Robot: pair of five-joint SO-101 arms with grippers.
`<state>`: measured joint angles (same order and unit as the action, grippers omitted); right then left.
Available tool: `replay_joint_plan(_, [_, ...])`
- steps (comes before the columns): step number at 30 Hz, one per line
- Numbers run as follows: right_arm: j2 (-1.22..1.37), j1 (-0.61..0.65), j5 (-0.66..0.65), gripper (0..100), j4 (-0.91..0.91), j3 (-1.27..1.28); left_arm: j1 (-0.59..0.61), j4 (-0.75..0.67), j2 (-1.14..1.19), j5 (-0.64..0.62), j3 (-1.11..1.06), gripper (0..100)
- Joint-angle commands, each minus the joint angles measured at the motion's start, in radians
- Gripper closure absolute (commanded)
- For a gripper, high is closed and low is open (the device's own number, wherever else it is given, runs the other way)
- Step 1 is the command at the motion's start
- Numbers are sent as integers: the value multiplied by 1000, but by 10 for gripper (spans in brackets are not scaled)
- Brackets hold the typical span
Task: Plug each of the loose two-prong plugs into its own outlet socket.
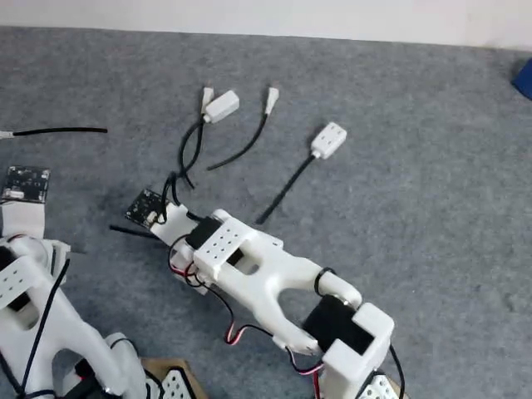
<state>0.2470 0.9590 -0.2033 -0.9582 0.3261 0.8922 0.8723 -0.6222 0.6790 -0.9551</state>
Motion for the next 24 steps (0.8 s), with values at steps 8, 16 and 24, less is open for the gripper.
replay_joint_plan(8, [19, -35, -17, 867, 4, -35, 5, -11, -12, 8, 35, 575])
replay_joint_plan(16, [16, -16, -9, 984, -90, -36, 22, -12, -12, 8, 33, 575])
replay_joint_plan(24, [12, -73, 41, 991, -145, -67, 59, -15, -12, 8, 33, 575])
